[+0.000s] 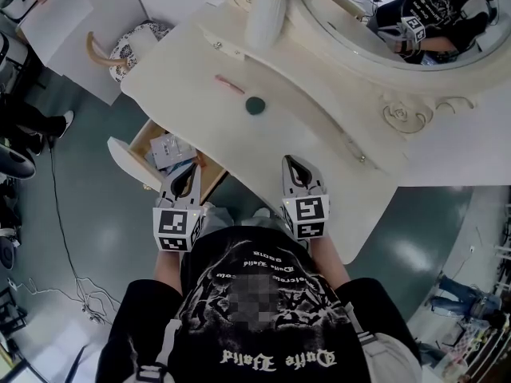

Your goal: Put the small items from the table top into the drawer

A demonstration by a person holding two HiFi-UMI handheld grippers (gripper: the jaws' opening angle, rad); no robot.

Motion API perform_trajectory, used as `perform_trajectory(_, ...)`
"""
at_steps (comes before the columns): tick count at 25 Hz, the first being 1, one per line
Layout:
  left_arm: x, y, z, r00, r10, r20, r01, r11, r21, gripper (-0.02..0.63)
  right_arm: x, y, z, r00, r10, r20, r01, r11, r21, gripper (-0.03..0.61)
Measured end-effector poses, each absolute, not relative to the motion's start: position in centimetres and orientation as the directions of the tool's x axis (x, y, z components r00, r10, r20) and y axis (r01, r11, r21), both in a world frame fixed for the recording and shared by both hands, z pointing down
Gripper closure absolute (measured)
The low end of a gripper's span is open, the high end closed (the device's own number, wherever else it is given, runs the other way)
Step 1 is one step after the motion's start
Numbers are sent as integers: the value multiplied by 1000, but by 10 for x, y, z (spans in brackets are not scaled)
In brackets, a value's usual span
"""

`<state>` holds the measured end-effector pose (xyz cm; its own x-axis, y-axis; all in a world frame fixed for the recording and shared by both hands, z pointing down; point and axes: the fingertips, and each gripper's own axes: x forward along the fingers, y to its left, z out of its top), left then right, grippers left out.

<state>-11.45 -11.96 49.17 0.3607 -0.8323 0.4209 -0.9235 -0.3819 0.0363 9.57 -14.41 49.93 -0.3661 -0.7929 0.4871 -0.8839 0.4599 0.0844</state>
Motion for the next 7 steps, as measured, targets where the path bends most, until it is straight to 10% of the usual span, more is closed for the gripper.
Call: perform_trajectory(7, -111, -124, 490, 368, -830, 419, -921, -388, 40, 598, 97, -143, 502, -365, -783, 504, -878, 469, 92, 571)
